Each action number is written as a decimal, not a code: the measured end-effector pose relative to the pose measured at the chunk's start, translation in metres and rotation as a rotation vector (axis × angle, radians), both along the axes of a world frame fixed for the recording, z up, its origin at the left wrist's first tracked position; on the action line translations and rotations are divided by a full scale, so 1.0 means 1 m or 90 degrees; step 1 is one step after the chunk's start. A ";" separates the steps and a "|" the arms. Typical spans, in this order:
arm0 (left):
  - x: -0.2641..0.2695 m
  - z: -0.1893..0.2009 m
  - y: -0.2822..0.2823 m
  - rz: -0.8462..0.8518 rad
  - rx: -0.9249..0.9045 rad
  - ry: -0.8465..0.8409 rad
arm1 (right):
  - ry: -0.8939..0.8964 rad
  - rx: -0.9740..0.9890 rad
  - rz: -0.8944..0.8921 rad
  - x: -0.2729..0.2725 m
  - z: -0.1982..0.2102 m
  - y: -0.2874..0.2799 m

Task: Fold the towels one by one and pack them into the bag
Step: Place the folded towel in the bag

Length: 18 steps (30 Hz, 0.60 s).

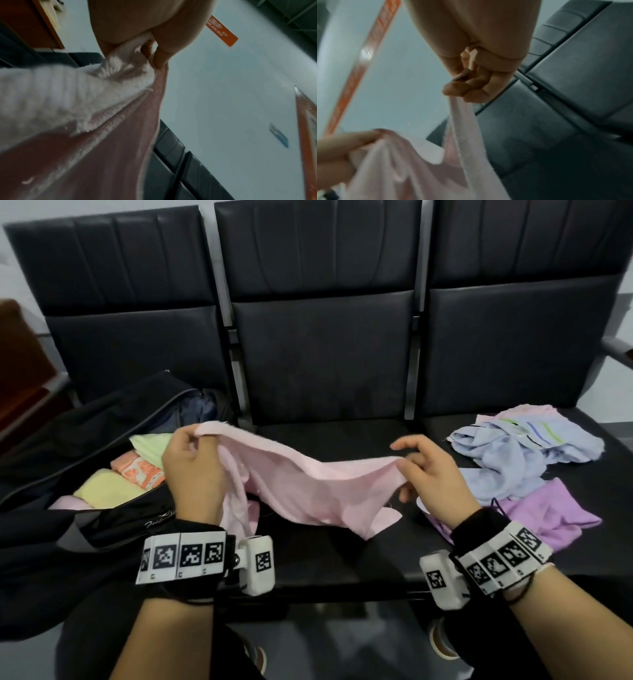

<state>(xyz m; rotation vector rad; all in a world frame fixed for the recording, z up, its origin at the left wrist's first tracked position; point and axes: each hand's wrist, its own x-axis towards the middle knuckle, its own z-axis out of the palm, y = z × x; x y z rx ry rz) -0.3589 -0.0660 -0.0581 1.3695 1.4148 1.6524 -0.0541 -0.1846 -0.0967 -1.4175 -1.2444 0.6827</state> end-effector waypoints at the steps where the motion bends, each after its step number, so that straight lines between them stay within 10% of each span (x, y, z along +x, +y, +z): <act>1: 0.010 0.004 -0.002 -0.032 -0.006 0.004 | 0.027 0.034 0.031 -0.008 0.013 0.000; 11: 0.047 -0.014 -0.028 -0.328 -0.126 0.232 | -0.039 -0.004 0.211 -0.044 0.040 -0.006; 18: 0.040 -0.018 -0.040 -0.343 -0.150 0.167 | -0.122 0.024 0.177 -0.055 0.033 -0.003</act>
